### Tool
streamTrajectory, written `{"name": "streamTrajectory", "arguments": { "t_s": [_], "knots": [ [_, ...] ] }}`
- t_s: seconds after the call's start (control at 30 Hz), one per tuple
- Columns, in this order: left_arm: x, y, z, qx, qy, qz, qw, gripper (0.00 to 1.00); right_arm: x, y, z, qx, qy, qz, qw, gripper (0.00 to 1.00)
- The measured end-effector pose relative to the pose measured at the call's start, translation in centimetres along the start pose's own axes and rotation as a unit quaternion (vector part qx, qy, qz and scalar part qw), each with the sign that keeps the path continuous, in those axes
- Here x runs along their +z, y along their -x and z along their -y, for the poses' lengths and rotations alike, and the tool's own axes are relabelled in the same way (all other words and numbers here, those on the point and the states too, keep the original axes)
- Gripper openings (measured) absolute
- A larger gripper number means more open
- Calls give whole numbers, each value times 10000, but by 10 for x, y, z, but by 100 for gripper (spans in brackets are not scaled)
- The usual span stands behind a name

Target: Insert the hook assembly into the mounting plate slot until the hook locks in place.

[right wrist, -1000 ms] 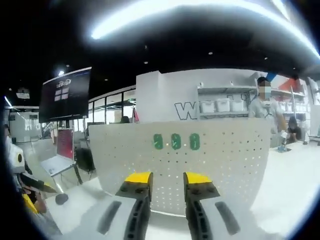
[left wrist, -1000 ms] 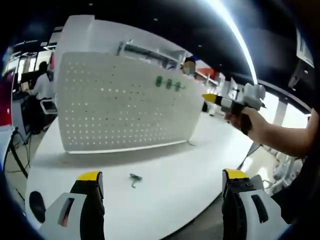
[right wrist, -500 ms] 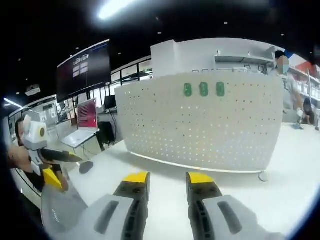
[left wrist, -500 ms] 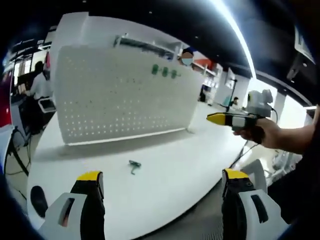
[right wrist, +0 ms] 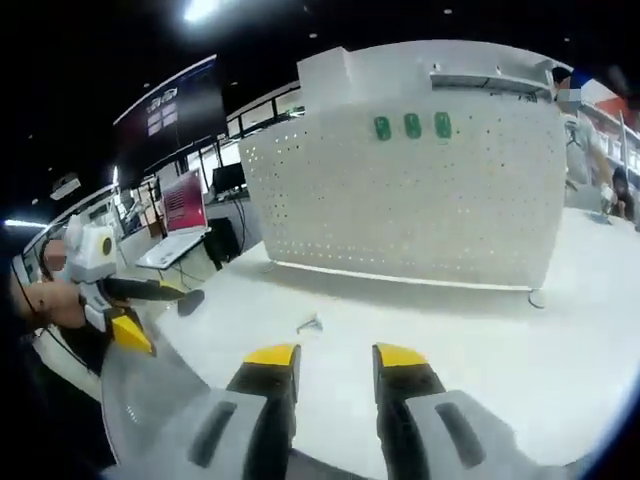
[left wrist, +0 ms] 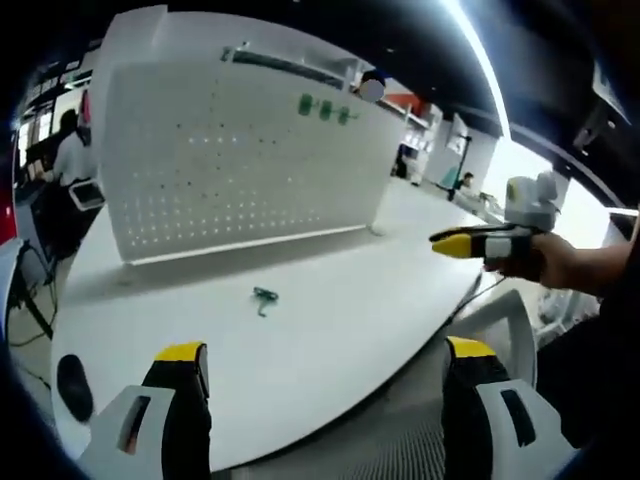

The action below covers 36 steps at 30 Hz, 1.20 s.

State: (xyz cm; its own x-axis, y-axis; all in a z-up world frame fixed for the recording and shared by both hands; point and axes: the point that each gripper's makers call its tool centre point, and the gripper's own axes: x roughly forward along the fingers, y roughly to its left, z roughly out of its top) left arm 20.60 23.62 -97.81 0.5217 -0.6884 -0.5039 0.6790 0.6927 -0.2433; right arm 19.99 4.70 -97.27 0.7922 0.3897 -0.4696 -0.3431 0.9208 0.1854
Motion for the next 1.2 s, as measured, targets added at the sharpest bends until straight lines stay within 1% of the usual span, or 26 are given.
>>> {"name": "streamTrajectory", "arguments": {
  "t_s": [0.03,0.1,0.23,0.3,0.37,0.47,0.57,0.7,0.77,0.87,0.93,0.97,1.03,1.13,1.2],
  "knots": [
    [-1,0,0,-10,10,-22,10000,98,-3,0,-3,74,-31,-61,9999,27],
    [-8,-2,0,-40,51,-197,9998,99,-12,-1,-11,239,-85,-219,9994,27],
    [-15,-3,1,-75,10,-362,9993,99,-25,-1,-22,388,-2,-439,9983,28],
    [-21,-5,-1,-47,7,-514,9987,97,-29,0,-24,434,-12,-520,9977,28],
    [-23,-7,-1,-35,15,-579,9983,97,-33,1,-26,490,-22,-610,9969,29],
    [-25,-10,1,-55,-27,-706,9975,97,-40,3,-28,557,101,-764,9955,30],
    [-25,-13,4,-86,-173,-802,9966,97,-51,5,-26,601,181,-1017,9928,34],
    [-25,-17,4,-111,-303,-924,9952,97,-57,8,-22,637,119,-1097,9919,36],
    [-22,-19,3,-133,-323,-923,9951,97,-59,9,-22,646,86,-1137,9914,38],
    [-19,-23,2,-177,-369,-955,9946,98,-66,9,-23,659,74,-1261,9898,45],
    [-17,-27,0,-202,-435,-993,9939,99,-71,9,-26,713,130,-1419,9872,50],
    [-17,-28,-1,-207,-464,-1009,9936,99,-72,9,-28,759,151,-1462,9862,50],
    [-18,-32,-4,-236,-607,-1114,9916,100,-74,9,-32,852,191,-1540,9842,52],
    [-19,-39,-7,-302,-792,-1230,9888,100,-76,7,-31,846,213,-1592,9834,57],
    [-20,-44,-7,-402,-904,-1335,9861,100,-75,7,-29,820,183,-1565,9841,58]
  ]
}}
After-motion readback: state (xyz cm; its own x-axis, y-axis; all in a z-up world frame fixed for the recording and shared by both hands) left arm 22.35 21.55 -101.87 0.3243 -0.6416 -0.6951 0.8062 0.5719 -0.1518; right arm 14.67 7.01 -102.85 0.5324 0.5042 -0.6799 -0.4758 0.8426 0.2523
